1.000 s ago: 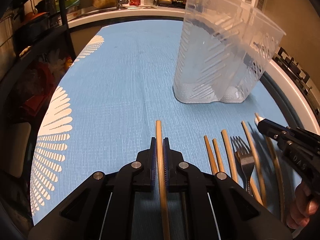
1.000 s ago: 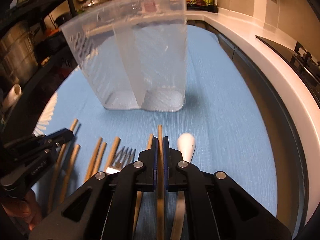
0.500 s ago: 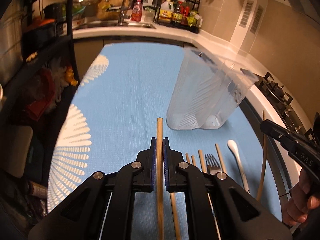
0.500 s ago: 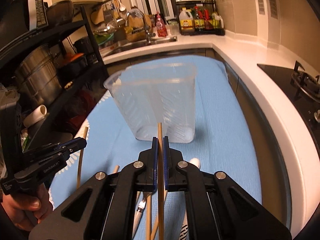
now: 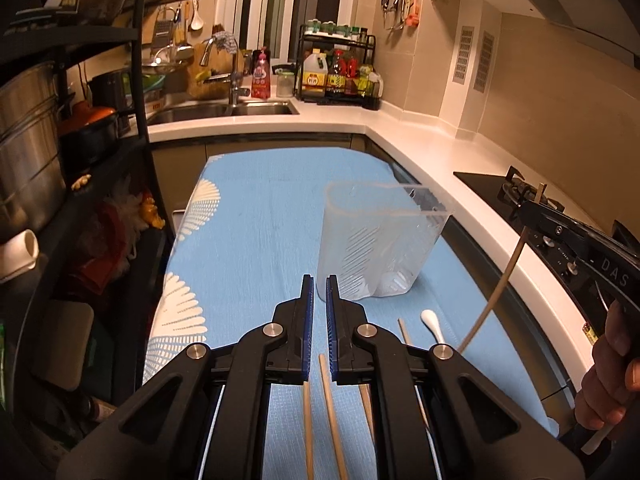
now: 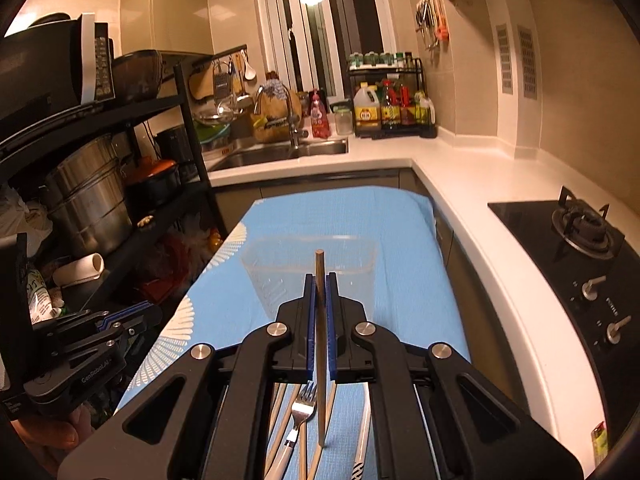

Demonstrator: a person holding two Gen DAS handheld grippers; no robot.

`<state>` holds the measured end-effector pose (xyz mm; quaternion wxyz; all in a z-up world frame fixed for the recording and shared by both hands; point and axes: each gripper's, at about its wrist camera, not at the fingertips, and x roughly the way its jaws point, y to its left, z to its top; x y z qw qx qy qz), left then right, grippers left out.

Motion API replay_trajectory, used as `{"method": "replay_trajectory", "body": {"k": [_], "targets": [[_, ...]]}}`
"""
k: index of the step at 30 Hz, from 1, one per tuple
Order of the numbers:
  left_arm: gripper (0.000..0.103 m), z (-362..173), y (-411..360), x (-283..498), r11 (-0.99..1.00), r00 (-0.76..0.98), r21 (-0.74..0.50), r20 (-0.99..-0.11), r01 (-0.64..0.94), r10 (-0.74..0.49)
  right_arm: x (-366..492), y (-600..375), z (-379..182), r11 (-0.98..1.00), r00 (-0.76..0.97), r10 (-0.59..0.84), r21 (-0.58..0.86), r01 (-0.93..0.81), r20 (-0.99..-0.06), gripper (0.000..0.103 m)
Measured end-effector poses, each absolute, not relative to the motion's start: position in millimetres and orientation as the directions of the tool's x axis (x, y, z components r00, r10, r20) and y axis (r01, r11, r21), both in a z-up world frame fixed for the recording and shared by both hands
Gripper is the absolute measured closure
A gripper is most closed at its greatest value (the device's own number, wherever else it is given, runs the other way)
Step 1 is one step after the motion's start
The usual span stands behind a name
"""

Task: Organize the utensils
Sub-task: 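Lift the left tool's chopstick toward the clear holder while the right tool carries its chopstick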

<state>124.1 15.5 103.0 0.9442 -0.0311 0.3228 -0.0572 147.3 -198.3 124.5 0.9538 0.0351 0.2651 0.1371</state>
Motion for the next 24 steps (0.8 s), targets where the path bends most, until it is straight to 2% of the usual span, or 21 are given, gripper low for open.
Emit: {"method": "replay_trajectory", "body": {"k": [4, 8, 14, 16, 24], "targets": [[0.096, 102.8, 11.4, 131.8, 0.989, 0.746, -0.089, -0.649, 0.121, -0.150, 145.9, -201.2, 132.3, 0.964, 0.829, 0.267, 0.121, -0.239, -0.492, 0.098], [0.096, 62.5, 22.4, 156.2, 0.982, 0.676, -0.146, -0.712, 0.119, -0.188, 144.6, -207.1, 129.0, 0.966, 0.833, 0.258, 0.129, -0.224, -0.490, 0.098], [0.096, -6.0, 15.9, 182.5, 0.989, 0.621, -0.118, -0.769, 0.094, -0.151, 144.0, -201.9, 117.1, 0.970, 0.833, 0.240, 0.099, -0.220, -0.498, 0.098], [0.096, -21.9, 16.6, 190.7, 0.987, 0.599, -0.143, -0.785, 0.074, -0.159, 144.3, -201.2, 114.8, 0.971, 0.834, 0.235, 0.093, -0.218, -0.499, 0.098], [0.096, -46.4, 8.2, 205.9, 0.995, 0.555, -0.078, -0.826, 0.057, -0.096, 148.2, -201.3, 106.6, 0.973, 0.834, 0.225, 0.072, -0.219, -0.503, 0.098]]}}
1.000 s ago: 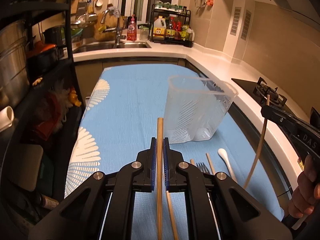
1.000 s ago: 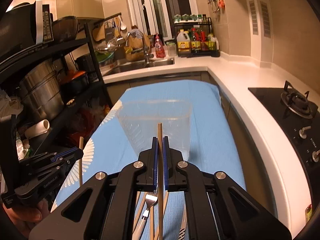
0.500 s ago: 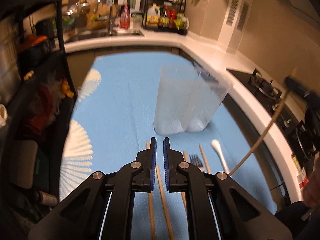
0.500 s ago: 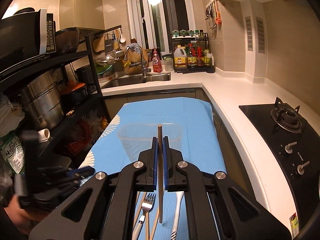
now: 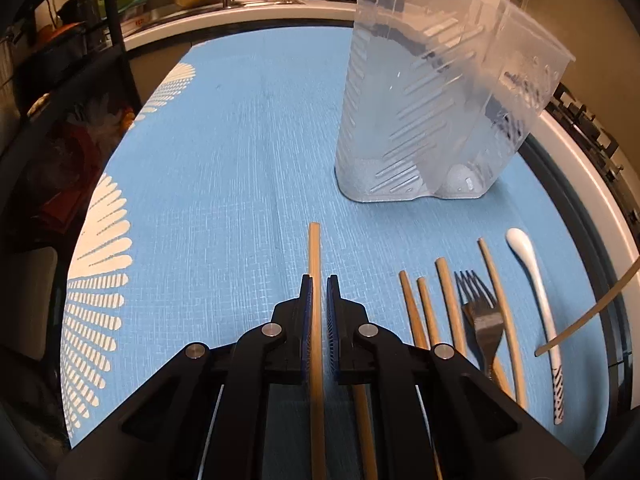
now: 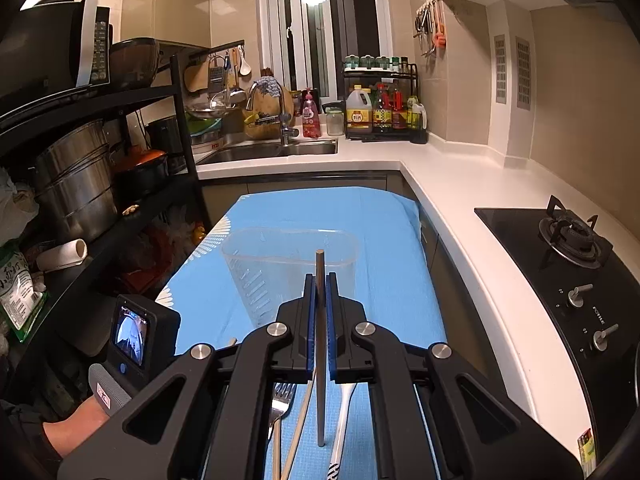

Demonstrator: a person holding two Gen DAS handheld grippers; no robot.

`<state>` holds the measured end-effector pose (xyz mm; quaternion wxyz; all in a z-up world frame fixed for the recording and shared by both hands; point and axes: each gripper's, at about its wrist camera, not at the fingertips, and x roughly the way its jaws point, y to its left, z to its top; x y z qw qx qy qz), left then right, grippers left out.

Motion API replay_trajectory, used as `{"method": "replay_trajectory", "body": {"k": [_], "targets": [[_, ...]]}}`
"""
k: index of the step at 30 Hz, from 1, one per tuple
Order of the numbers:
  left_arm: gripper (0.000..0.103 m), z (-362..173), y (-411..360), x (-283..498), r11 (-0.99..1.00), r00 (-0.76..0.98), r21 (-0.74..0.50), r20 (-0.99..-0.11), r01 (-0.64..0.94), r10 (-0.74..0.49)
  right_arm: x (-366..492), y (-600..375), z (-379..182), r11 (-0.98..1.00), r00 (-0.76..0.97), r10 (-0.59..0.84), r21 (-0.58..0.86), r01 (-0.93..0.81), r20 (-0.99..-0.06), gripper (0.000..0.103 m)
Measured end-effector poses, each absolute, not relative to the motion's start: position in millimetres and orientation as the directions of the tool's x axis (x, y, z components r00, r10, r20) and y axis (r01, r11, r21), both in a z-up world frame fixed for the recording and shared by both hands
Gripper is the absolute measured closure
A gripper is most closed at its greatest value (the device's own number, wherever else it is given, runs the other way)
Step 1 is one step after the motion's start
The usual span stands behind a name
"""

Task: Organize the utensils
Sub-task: 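Lift the left tool's chopstick toward the clear holder while the right tool carries its chopstick, then lower the left chopstick into the holder and open while the right gripper releases its chopstick there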

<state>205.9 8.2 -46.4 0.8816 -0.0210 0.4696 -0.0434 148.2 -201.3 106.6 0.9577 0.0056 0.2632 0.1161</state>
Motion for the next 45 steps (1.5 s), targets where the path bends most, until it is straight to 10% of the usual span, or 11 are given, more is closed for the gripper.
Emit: {"method": "replay_trajectory", "body": {"k": [45], "targets": [[0.096, 168.8, -5.8, 138.0, 0.972, 0.784, -0.100, -0.575, 0.214, -0.232, 139.8, -207.1, 200.8, 0.975, 0.897, 0.217, 0.044, -0.217, -0.384, 0.098]]}}
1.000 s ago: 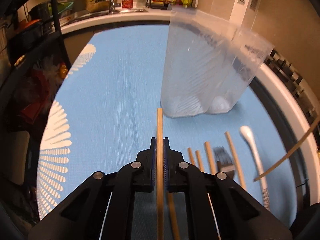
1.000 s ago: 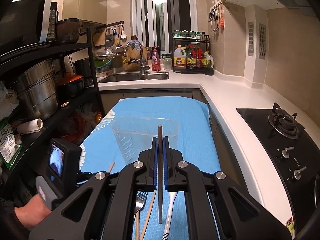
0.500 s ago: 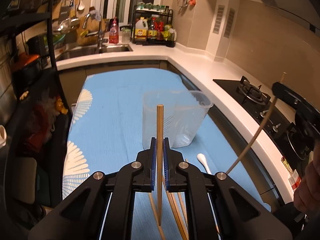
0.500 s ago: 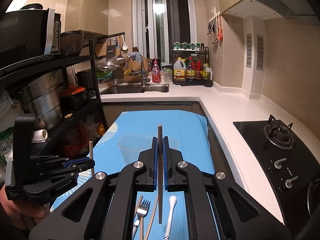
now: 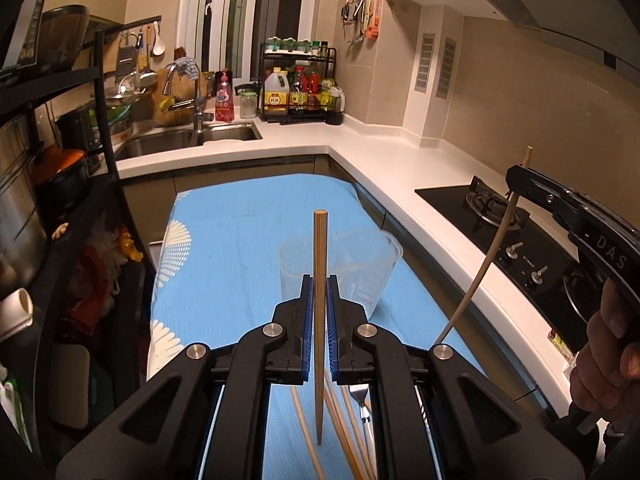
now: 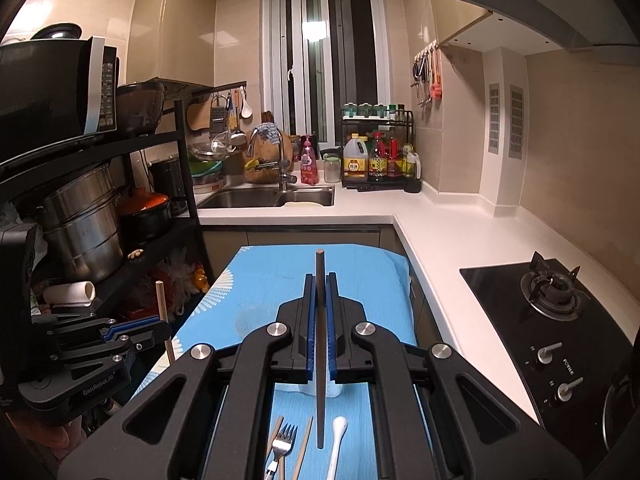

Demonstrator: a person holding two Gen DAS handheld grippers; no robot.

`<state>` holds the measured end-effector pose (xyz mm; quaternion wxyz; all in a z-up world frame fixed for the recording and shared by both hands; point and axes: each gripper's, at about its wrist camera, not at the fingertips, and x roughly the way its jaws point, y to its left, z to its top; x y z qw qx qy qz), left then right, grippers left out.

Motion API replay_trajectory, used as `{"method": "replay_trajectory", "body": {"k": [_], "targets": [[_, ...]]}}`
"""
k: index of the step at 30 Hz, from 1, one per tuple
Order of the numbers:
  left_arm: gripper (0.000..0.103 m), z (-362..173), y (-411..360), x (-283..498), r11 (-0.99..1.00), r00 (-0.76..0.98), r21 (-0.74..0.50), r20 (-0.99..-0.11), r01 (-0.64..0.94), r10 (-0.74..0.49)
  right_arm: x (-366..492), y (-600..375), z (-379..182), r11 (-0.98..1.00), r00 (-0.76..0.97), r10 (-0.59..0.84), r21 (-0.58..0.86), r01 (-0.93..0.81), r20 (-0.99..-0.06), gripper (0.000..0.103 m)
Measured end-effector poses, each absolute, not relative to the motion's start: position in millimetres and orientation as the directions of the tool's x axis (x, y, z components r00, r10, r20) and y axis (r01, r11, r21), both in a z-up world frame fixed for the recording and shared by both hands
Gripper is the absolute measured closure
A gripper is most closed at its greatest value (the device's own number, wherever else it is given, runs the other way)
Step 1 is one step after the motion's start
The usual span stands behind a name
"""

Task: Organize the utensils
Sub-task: 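Lower the left chopstick into the holder and open while the right gripper releases its chopstick there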

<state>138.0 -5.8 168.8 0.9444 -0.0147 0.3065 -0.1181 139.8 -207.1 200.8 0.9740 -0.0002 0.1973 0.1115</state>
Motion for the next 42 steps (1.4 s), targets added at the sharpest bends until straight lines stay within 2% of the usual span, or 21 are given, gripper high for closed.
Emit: {"method": "replay_trajectory", "body": {"k": [14, 21, 25, 34, 42], "targets": [[0.096, 231.9, -21.4, 199.9, 0.972, 0.862, -0.080, -0.450, 0.221, -0.233, 204.5, -182.5, 264.8, 0.974, 0.923, 0.221, 0.032, -0.223, -0.315, 0.098], [0.096, 251.9, -26.0, 240.5, 0.977, 0.905, -0.060, -0.369, 0.205, -0.213, 241.1, -171.9, 267.4, 0.976, 0.930, 0.212, 0.024, -0.214, -0.299, 0.098], [0.096, 235.6, -28.0, 262.0, 0.978, 0.907, -0.040, -0.367, 0.206, -0.206, 259.1, -169.8, 244.1, 0.976, 0.922, 0.211, 0.026, -0.214, -0.325, 0.098], [0.096, 164.6, -30.3, 282.4, 0.975, 0.861, -0.040, -0.462, 0.218, -0.211, 282.4, -171.4, 184.7, 0.974, 0.884, 0.215, 0.028, -0.224, -0.416, 0.098], [0.096, 134.7, -27.3, 284.6, 0.977, 0.841, -0.079, -0.498, 0.200, -0.212, 291.2, -174.7, 155.7, 0.975, 0.856, 0.210, 0.039, -0.218, -0.472, 0.098]]}}
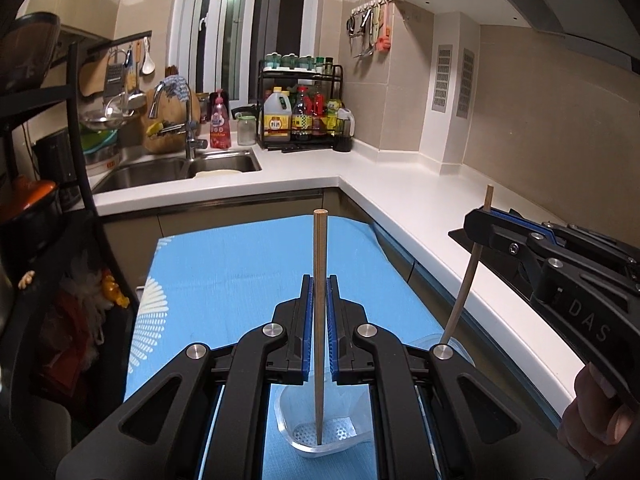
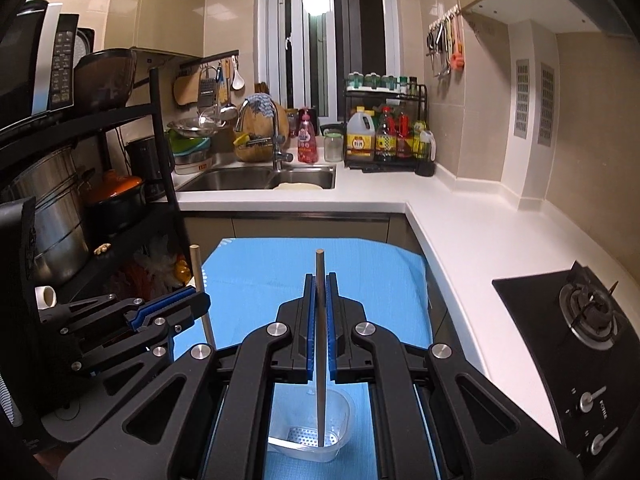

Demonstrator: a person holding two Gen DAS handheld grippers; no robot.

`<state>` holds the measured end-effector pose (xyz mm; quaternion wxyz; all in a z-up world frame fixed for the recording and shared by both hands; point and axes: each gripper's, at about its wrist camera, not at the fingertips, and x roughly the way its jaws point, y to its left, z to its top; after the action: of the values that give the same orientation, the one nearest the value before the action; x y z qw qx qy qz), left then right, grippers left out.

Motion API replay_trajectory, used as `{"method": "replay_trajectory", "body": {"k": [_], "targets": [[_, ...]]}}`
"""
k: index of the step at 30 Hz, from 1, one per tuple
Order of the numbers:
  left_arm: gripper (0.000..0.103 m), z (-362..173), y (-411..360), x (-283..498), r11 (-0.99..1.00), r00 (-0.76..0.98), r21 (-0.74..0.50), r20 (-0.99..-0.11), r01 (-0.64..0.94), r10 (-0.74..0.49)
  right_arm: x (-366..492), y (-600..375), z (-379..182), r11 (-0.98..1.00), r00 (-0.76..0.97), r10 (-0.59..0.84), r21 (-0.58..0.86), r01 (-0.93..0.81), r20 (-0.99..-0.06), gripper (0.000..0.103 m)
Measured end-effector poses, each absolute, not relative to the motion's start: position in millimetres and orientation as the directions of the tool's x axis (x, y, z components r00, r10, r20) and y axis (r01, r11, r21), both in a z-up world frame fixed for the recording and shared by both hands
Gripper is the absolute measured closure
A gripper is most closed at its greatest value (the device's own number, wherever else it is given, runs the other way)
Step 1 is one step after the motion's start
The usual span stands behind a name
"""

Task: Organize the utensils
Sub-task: 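Lower the left chopstick into the holder and open while the right gripper releases its chopstick there, then return the left gripper to grasp a chopstick while the right gripper grasps another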

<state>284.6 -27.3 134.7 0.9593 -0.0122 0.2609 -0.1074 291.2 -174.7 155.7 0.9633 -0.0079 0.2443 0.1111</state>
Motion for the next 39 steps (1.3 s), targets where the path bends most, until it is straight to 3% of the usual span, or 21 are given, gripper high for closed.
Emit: {"method": "replay_trajectory", "body": {"k": [7, 9, 10, 11, 13, 24, 25, 26, 28, 33, 39], "targets": [[0.095, 125.7, -19.6, 289.2, 0.975, 0.811, -0.141, -0.541, 0.174, -0.223, 299.0, -184.0, 139.8, 0.974, 0.808, 0.223, 0.095, -0.205, -0.546, 0.093], [0.084, 129.6, -15.9, 286.3, 0.974, 0.813, -0.154, -0.539, 0.164, -0.221, 298.0, -187.8, 139.5, 0.972, 0.793, 0.234, 0.115, -0.206, -0.562, 0.089], [0.068, 133.7, -14.3, 282.7, 0.975, 0.822, -0.153, -0.528, 0.158, -0.216, 295.8, -188.8, 140.5, 0.972, 0.794, 0.233, 0.112, -0.205, -0.562, 0.086], [0.064, 136.7, -13.6, 279.8, 0.977, 0.829, -0.150, -0.518, 0.155, -0.211, 292.5, -189.7, 142.8, 0.973, 0.797, 0.229, 0.106, -0.205, -0.560, 0.085], [0.064, 145.2, -11.1, 272.5, 0.977, 0.836, -0.148, -0.507, 0.156, -0.210, 286.5, -192.2, 147.1, 0.973, 0.800, 0.229, 0.106, -0.204, -0.555, 0.079], [0.064, 166.3, 2.8, 206.0, 0.984, 0.868, -0.103, -0.466, 0.142, -0.174, 220.0, -207.1, 180.3, 0.965, 0.841, 0.263, 0.116, -0.236, -0.473, 0.078], [0.067, 164.1, 4.3, 199.6, 0.983, 0.867, -0.105, -0.466, 0.148, -0.180, 212.2, -208.8, 180.0, 0.964, 0.843, 0.267, 0.122, -0.238, -0.467, 0.080], [0.074, 160.2, 6.3, 192.3, 0.983, 0.864, -0.105, -0.469, 0.152, -0.184, 204.2, -210.1, 178.3, 0.960, 0.842, 0.279, 0.133, -0.246, -0.462, 0.081], [0.081, 148.4, 9.6, 179.5, 0.983, 0.854, -0.102, -0.486, 0.154, -0.184, 191.8, -211.4, 171.7, 0.954, 0.837, 0.300, 0.142, -0.265, -0.457, 0.097], [0.091, 105.6, 14.3, 157.8, 0.985, 0.833, -0.074, -0.526, 0.157, -0.172, 173.7, -206.1, 136.3, 0.951, 0.820, 0.304, 0.108, -0.289, -0.484, 0.100], [0.092, 43.8, 18.0, 148.5, 0.993, 0.799, -0.049, -0.590, 0.112, -0.119, 172.1, -202.0, 79.6, 0.949, 0.793, 0.309, 0.119, -0.291, -0.525, 0.100]]}}
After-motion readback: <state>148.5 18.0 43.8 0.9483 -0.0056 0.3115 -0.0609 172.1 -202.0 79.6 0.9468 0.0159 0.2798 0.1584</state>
